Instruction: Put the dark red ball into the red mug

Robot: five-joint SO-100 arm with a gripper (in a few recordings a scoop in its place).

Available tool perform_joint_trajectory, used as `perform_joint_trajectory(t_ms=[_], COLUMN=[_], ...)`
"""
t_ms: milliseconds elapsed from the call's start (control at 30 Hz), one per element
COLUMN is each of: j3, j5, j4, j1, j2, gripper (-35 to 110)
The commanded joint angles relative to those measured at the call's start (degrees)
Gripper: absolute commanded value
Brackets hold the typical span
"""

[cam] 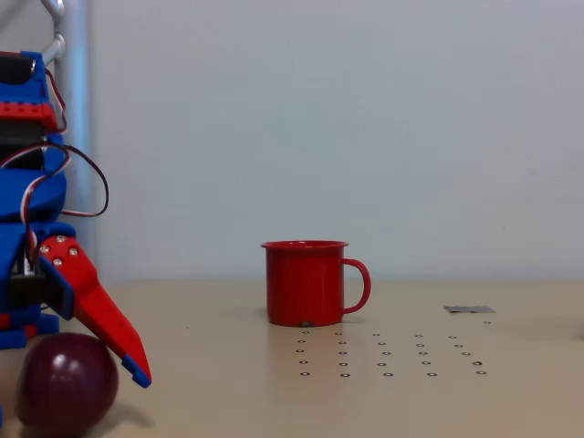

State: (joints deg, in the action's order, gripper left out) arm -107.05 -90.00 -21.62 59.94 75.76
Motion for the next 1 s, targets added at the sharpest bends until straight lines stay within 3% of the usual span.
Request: perform_joint_trajectory(t_ms=[0, 333, 733, 967], j3=[3.69, 0.44, -7.56, -6.77], j5=[-0.88, -1.23, 8.17, 10.37], j4=[1.49, -1.14, -11.95, -12.83], j1=[0.70, -0.53, -3.87, -3.87], j2=[1.85, 2.11, 10.37, 11.25], gripper=[38, 40, 37, 38])
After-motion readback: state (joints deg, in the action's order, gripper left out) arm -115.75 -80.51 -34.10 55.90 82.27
